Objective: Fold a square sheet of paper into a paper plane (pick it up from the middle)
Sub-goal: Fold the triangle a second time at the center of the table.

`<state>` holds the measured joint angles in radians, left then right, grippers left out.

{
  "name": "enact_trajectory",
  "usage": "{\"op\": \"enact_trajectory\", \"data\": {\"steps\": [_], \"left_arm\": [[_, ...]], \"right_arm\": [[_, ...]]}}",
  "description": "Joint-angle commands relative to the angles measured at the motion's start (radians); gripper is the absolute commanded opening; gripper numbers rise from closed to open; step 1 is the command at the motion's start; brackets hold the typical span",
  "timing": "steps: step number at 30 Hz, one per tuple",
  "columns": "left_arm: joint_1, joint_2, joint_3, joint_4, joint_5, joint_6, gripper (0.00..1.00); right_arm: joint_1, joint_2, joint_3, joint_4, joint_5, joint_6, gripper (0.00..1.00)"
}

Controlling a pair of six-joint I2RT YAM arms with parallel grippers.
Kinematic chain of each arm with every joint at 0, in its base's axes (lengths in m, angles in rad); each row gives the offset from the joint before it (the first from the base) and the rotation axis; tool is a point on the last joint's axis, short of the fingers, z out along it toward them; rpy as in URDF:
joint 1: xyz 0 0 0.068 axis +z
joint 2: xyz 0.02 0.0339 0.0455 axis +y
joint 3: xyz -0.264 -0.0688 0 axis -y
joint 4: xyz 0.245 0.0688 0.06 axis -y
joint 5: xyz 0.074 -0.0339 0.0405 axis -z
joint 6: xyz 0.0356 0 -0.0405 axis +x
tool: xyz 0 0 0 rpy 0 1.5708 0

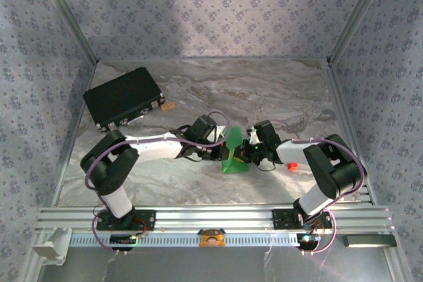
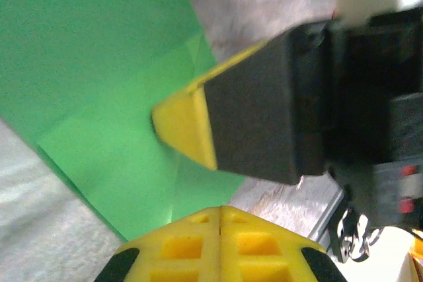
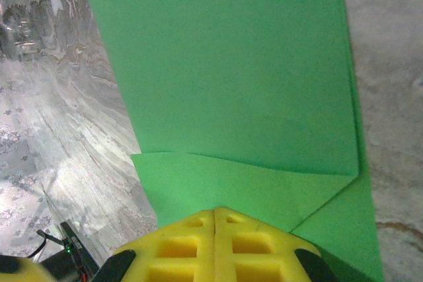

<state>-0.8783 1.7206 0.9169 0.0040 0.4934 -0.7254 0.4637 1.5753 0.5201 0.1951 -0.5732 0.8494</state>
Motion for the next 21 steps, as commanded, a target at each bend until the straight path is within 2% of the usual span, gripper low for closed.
{"op": "enact_trajectory", "data": {"steps": [1,11,21], "left_arm": [[-0.013,0.042,0.042,0.029,0.102,-0.025,0.03],[-0.019,0.105,0.057,0.067,0.137,-0.048,0.04],[-0.019,0.150,0.061,0.039,0.124,-0.027,0.04]], "right_arm": [[0.000,0.025,-0.037,-0.083,0.078,0.011,0.00],[-0.001,0.020,-0.038,-0.075,0.071,0.017,0.00],[-0.003,0.021,-0.043,-0.074,0.071,0.017,0.00]]}}
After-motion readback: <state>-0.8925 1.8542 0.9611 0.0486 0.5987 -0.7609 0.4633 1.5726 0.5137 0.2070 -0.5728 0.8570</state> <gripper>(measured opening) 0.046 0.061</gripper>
